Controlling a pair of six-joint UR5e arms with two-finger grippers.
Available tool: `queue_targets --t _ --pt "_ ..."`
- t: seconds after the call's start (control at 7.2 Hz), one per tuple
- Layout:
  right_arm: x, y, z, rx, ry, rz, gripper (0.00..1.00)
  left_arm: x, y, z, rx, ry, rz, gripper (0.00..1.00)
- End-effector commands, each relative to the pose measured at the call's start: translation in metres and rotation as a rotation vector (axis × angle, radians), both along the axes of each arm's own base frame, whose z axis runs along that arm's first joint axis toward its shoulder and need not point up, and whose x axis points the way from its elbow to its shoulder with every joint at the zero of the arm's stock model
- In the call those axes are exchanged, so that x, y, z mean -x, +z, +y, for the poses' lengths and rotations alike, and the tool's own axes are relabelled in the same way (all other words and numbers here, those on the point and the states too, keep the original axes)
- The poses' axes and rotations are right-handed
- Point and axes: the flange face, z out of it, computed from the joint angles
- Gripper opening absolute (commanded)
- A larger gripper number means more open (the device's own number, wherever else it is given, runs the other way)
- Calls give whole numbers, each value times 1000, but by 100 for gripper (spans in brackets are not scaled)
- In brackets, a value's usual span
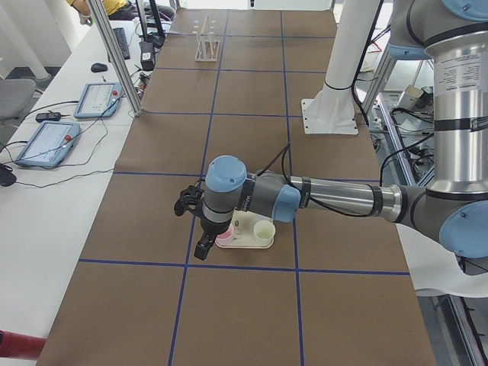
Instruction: Transfer IKEA cup to right arm and place on rack
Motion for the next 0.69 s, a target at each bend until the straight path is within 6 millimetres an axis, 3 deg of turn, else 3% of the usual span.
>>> queue_targets --t 0.0,0.28,0.42,0.56 --pt "0 -2 0 -3 0 -1 100 0 -12 0 -32 0 1 100" --pt "0 -13 -4 -31 -2 -2 100 1 -27 3 -59 -3 1 100" --pt "1 -30 -19 -69 -2 -2 100 0 -46 9 -96 -2 0 100" --pt "1 -46 -38 -106 0 0 100 0 -51 9 -108 0 3 100"
